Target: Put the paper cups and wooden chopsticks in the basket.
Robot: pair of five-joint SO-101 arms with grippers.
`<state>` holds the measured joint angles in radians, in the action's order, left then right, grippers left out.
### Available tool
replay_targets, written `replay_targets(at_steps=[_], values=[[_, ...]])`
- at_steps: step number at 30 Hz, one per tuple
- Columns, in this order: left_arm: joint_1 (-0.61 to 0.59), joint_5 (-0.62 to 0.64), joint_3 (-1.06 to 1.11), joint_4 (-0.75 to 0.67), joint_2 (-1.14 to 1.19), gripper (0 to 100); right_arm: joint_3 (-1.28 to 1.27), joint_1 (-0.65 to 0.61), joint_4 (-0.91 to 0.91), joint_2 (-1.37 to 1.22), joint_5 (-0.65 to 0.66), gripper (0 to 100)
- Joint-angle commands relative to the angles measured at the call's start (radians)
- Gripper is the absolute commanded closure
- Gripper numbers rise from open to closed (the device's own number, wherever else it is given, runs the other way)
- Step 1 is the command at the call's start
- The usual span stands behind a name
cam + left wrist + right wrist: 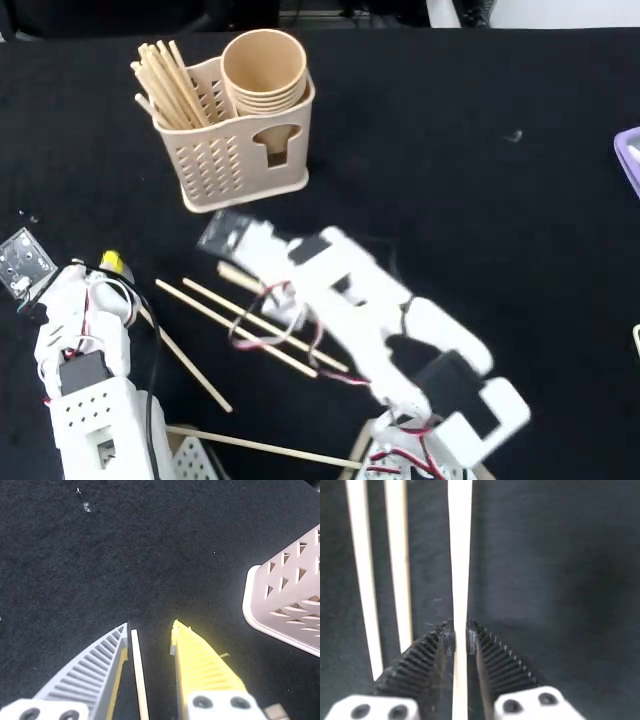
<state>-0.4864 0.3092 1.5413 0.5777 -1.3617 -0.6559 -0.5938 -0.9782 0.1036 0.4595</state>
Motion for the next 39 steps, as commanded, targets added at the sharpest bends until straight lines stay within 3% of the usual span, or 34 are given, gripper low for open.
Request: replay_targets(at_steps=[1, 8, 17, 25, 30, 39], values=[[-0.008, -0.012, -0.01, -0.018, -0.003, 85, 0.162, 0.055, -0.127, 0.185, 0.009, 98.8], [-0.008, -0.012, -0.01, -0.018, -0.003, 85, 0.374, 0.023, -0.158, 0.401, -0.064, 98.8], [-0.008, -0.012, -0.008, -0.018, -0.003, 85, 0.526, -0.026, 0.502, 0.311, -0.371, 98.7], [-0.008, -0.012, -0.008, -0.018, -0.003, 85, 0.662, -0.026, 0.957, 0.021, -0.394, 98.8], [-0.008, -0.012, -0.008, -0.018, -0.003, 85, 0.765, -0.023, 1.049, -0.15, -0.393, 98.8], [-0.008, -0.012, -0.008, -0.018, -0.003, 85, 0.776, 0.034, 1.045, -0.306, -0.399, 98.7]])
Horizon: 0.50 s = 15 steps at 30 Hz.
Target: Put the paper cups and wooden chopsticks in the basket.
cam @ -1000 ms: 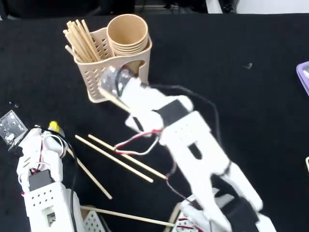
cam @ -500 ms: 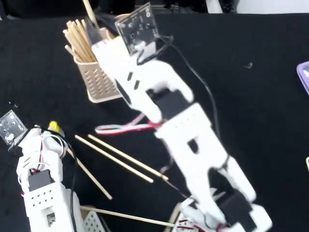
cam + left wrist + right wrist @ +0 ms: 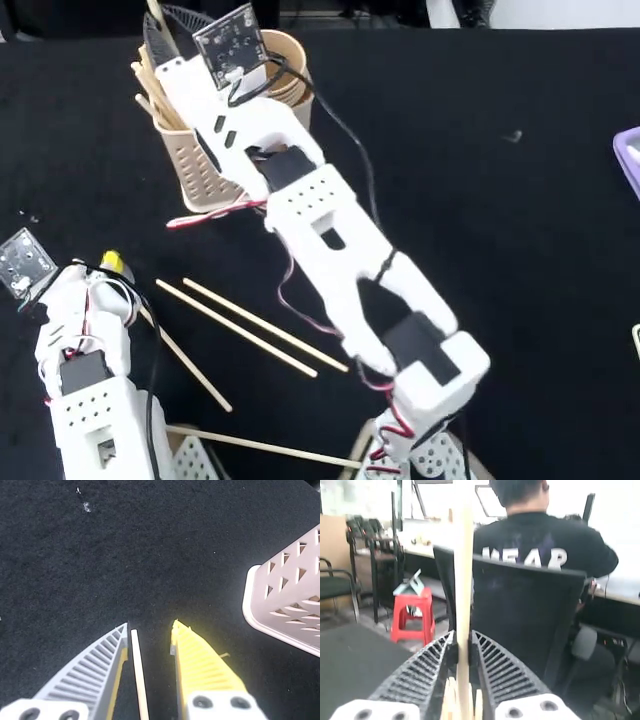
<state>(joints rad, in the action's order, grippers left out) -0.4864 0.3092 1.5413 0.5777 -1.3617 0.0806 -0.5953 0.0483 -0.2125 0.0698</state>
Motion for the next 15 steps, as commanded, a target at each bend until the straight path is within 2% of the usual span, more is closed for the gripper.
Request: replay_targets(at_steps=[1, 4, 9, 15], values=[[-0.008, -0.012, -0.008, -0.018, -0.003, 85, 0.016, 0.035, 0.018, 0.013, -0.009, 98.6], [-0.008, -0.012, -0.008, -0.018, -0.003, 85, -0.058, 0.028, 0.0, 0.064, -0.008, 97.2], [-0.008, -0.012, -0.008, -0.018, -0.003, 85, -0.143, -0.005, -0.232, 0.24, -0.034, 81.8], [-0.008, -0.012, -0.008, -0.018, -0.003, 85, -0.28, -0.014, -0.554, 0.549, -0.072, 81.1]])
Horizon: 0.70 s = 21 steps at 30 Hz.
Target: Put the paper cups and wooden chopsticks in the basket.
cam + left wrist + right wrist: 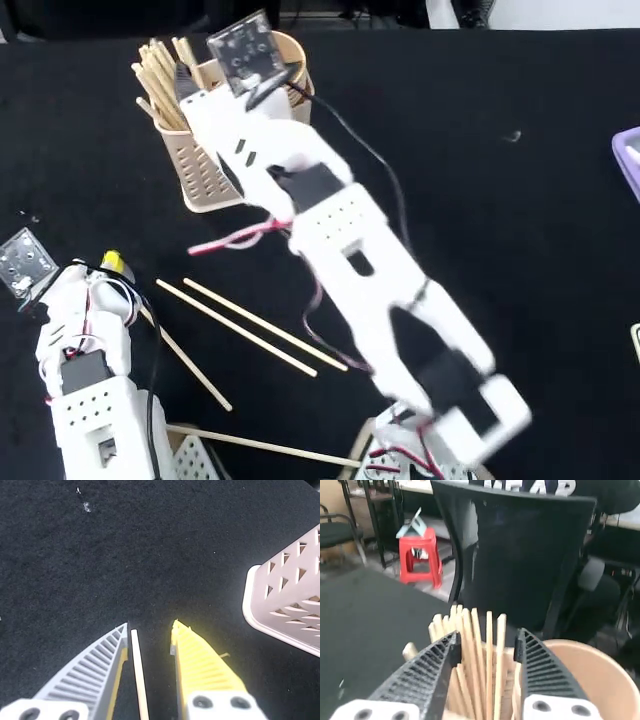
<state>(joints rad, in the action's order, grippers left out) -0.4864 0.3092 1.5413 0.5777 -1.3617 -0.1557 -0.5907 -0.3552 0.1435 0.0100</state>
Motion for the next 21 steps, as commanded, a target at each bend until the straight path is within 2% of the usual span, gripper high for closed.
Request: replay_targets(at_steps=[1, 5, 7, 10, 14, 21], values=[[-0.008, -0.012, -0.008, -0.018, -0.003, 85, -0.093, -0.023, -0.224, 0.249, -0.012, 81.1], [-0.008, -0.012, -0.008, -0.018, -0.003, 85, -0.351, -0.087, -0.486, 0.47, -0.012, 80.8], [-0.008, -0.012, -0.008, -0.018, -0.003, 85, -0.518, -0.127, -0.523, 0.561, -0.012, 80.8], [-0.008, -0.012, -0.008, -0.018, -0.003, 85, -0.777, -0.176, -0.44, 0.63, -0.011, 80.7], [-0.008, -0.012, -0.008, -0.018, -0.003, 85, -1.007, -0.25, -0.264, 0.576, 0.037, 81.0], [-0.008, -0.012, -0.008, -0.018, -0.003, 85, -0.901, -0.342, -0.273, 0.288, 0.072, 79.3]])
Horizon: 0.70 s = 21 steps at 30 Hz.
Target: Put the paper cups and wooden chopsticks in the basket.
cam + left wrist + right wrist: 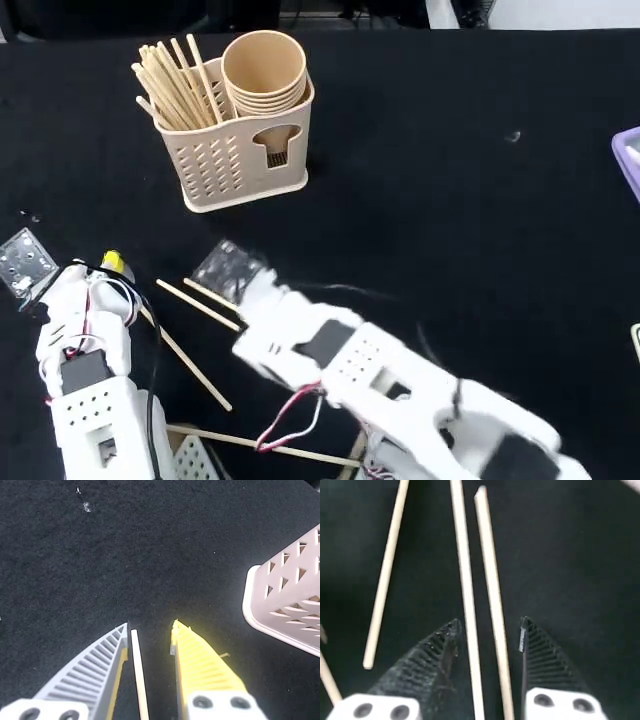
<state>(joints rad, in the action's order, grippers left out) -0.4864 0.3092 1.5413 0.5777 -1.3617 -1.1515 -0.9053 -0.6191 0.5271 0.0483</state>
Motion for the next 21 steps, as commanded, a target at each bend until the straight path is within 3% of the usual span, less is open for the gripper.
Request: replay_targets(at_steps=[1, 5, 14, 17, 21], values=[[-0.008, -0.012, -0.008, -0.018, -0.003, 85, 0.131, -0.026, -0.04, -0.142, 0.049, 77.1], [-0.008, -0.012, -0.008, -0.018, -0.003, 85, 0.289, -0.026, -0.167, -0.305, 0.069, 69.1], [-0.008, -0.012, -0.008, -0.018, -0.003, 85, 0.499, -0.005, -0.195, -0.611, 0.071, 73.1], [-0.008, -0.012, -0.008, -0.018, -0.003, 85, 0.567, 0.015, -0.262, -0.659, 0.071, 79.2], [-0.008, -0.012, -0.008, -0.018, -0.003, 85, 0.572, 0.017, -0.304, -0.667, 0.138, 99.5]])
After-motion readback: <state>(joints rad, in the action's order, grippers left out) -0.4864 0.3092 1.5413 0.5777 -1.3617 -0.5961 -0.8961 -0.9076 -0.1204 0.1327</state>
